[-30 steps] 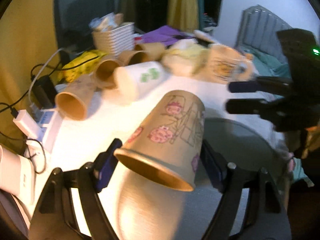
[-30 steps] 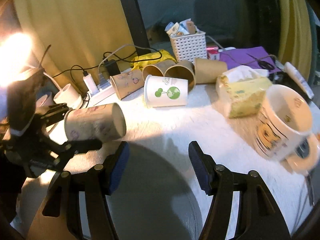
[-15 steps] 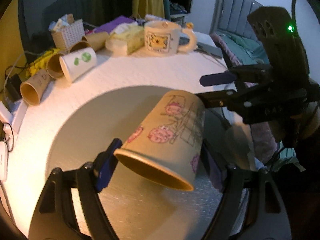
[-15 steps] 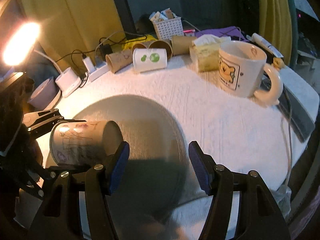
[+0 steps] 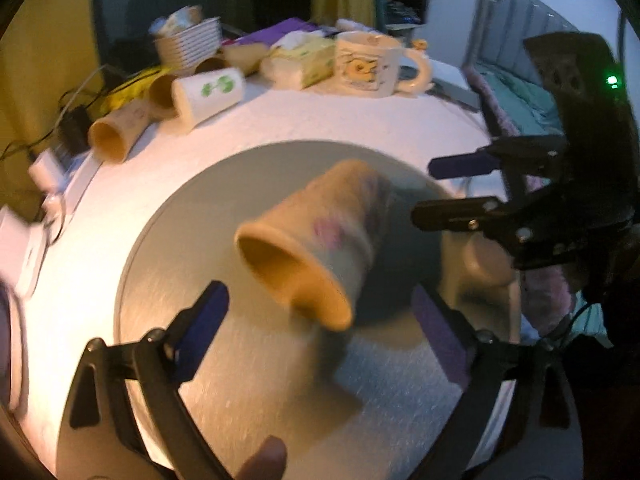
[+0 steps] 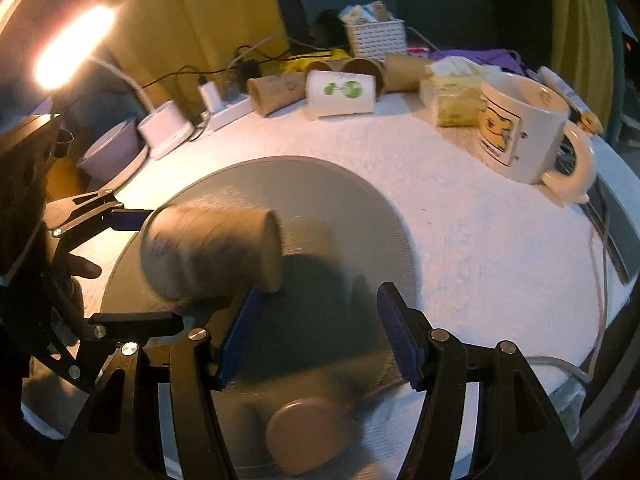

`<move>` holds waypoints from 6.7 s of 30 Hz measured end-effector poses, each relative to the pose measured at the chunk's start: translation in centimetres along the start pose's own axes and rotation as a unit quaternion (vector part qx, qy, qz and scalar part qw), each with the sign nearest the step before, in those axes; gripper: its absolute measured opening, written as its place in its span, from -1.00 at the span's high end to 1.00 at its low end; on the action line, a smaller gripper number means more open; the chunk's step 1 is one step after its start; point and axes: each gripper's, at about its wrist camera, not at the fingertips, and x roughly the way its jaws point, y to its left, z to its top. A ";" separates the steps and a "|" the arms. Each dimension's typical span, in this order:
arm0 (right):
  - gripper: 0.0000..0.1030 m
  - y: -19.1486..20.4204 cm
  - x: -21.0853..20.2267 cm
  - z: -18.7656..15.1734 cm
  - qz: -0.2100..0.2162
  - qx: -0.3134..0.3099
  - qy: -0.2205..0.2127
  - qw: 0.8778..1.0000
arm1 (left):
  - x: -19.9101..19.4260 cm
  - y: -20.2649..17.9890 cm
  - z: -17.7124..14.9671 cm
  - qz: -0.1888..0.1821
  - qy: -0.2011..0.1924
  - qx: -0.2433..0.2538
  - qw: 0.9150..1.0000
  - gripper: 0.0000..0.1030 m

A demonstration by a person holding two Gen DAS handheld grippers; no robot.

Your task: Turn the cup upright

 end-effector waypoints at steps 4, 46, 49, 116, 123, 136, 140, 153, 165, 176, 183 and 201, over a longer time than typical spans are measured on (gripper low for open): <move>-0.27 1.7 0.2 0.1 0.011 -0.030 0.005 0.999 | -0.9 1.5 -1.8 0.021 0.003 -0.050 0.999 -0.82; -0.35 14.9 13.4 8.8 -0.047 -0.526 0.215 0.821 | -7.1 12.6 -9.3 0.045 -0.124 -0.340 0.931 -0.82; -0.34 15.0 12.4 9.6 -0.027 -0.487 0.191 0.852 | -7.6 12.6 -9.5 0.051 -0.131 -0.344 0.928 -0.82; -0.46 7.9 -7.5 -3.8 -0.057 -0.027 -0.082 0.995 | -15.9 -2.4 -9.0 0.113 -0.208 -0.209 0.949 -0.82; -0.46 8.5 -10.9 -4.9 -0.073 -0.021 -0.108 0.991 | -18.1 -4.0 -9.1 0.110 -0.234 -0.192 0.947 -0.82; -0.46 10.2 -16.4 -6.1 -0.094 -0.026 -0.157 0.983 | -22.6 -6.5 -9.4 0.113 -0.283 -0.171 0.937 -0.83; -0.46 10.6 -18.0 -6.2 -0.099 -0.030 -0.173 0.979 | -23.9 -7.0 -9.3 0.120 -0.299 -0.164 0.932 -0.83; -0.46 12.1 -22.4 -6.5 -0.107 -0.038 -0.217 0.970 | -26.8 -8.5 -9.6 0.145 -0.326 -0.147 0.922 -0.83; -0.46 13.7 -24.9 -6.8 -0.101 -0.037 -0.243 0.964 | -29.3 -9.4 -9.8 0.156 -0.359 -0.137 0.910 -0.83; -0.46 14.5 -26.2 -7.4 -0.095 -0.035 -0.258 0.961 | -30.6 -10.1 -9.7 0.161 -0.376 -0.127 0.904 -0.83; -0.46 14.4 -26.3 -7.4 -0.095 -0.033 -0.258 0.961 | -30.8 -10.1 -9.8 0.162 -0.377 -0.130 0.903 -0.82; -0.46 14.6 -26.3 -7.4 -0.096 -0.032 -0.256 0.961 | -30.8 -10.0 -9.8 0.162 -0.377 -0.130 0.903 -0.83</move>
